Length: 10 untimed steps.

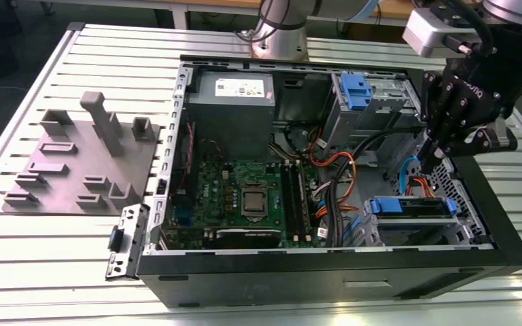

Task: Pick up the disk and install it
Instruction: 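Insert the second disk wire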

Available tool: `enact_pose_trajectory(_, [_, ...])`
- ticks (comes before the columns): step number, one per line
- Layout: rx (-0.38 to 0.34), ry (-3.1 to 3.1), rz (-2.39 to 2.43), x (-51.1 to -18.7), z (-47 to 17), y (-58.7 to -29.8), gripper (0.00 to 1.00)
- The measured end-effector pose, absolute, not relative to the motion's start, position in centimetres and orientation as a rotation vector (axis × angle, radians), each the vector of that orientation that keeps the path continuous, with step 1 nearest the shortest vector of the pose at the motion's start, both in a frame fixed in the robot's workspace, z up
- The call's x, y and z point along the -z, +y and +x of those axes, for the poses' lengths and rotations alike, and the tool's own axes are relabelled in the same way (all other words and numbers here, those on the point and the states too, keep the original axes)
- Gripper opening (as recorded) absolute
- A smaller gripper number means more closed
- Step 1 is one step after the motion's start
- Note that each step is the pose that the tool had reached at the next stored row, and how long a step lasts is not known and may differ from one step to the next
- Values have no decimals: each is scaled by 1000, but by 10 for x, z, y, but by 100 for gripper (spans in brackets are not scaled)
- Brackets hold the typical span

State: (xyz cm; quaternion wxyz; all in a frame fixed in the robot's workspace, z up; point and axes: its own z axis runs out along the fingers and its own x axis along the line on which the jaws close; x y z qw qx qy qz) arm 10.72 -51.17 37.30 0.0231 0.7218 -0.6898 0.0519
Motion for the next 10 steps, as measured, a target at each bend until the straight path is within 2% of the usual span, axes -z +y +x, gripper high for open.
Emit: enact_pose_trajectory(10, [-159, -2136, 2234, -361, 108, -512, 17])
